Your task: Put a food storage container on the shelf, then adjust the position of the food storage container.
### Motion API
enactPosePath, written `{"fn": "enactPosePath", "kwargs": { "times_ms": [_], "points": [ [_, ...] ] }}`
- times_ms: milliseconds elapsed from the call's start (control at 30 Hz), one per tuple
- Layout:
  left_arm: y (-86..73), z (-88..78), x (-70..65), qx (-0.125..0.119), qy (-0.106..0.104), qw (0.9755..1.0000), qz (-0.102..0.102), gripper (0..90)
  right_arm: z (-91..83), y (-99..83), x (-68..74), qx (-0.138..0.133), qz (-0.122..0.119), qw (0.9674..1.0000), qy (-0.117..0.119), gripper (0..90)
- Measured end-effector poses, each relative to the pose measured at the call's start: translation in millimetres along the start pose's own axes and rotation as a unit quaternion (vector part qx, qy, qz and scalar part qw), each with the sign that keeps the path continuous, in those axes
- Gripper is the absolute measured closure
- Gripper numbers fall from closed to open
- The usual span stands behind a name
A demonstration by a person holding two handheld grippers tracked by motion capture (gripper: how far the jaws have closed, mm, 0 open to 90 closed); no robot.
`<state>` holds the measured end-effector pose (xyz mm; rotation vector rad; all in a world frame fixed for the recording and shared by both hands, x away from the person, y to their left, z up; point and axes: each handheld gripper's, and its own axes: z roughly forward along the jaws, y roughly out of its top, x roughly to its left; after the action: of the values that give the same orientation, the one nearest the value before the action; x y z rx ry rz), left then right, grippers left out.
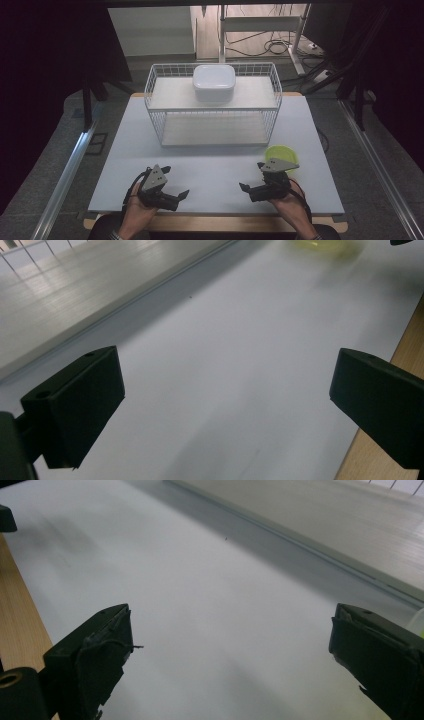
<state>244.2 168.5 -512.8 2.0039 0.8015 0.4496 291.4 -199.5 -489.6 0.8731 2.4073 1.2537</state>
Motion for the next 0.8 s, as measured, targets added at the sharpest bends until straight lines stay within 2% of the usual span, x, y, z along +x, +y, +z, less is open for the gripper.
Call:
{"fn": "enactPosePath", "kwargs": {
  "times_ms": [100, 233, 400, 500, 600, 700, 800],
  "points": [
    [-1.5, 0.8, 0.1, 0.004, 0.0, 1.0, -0.001, 0.8, 2.0, -1.4, -0.3, 0.009, -0.004, 1.0, 0.0, 4.2],
    [-1.2, 0.7, -0.1, 0.002, 0.001, 1.0, 0.001, 0.8, 0.8, -1.0, -3.0, 0.01, 0.005, 0.9999, -0.004, 4.3],
    [-2.1, 1.1, 1.5, 0.002, 0.0, 1.0, -0.003, 0.8, -3.0, 2.1, -9.1, 0.024, 0.013, 0.9994, -0.019, 0.9],
    [-2.2, 1.0, 2.2, 0.001, 0.0, 1.0, -0.004, 0.8, -8.6, 6.0, -9.8, 0.022, 0.019, 0.9987, -0.041, 0.1],
    [-2.5, 1.1, 2.5, 0.003, 0.001, 1.0, -0.004, 0.8, -18.0, 9.3, -14.3, 0.008, 0.031, 0.9982, -0.051, 8.5],
    [-2.7, 1.6, 2.7, 0.004, 0.0, 1.0, -0.004, 0.8, -28.7, 10.1, -24.7, -0.005, 0.055, 0.9963, -0.065, 22.1],
    [-3.0, 2.1, 3.3, 0.006, 0.0, 1.0, -0.005, 0.9, -38.8, 7.2, -39.2, -0.007, 0.071, 0.9938, -0.086, 37.7]
  ]
}}
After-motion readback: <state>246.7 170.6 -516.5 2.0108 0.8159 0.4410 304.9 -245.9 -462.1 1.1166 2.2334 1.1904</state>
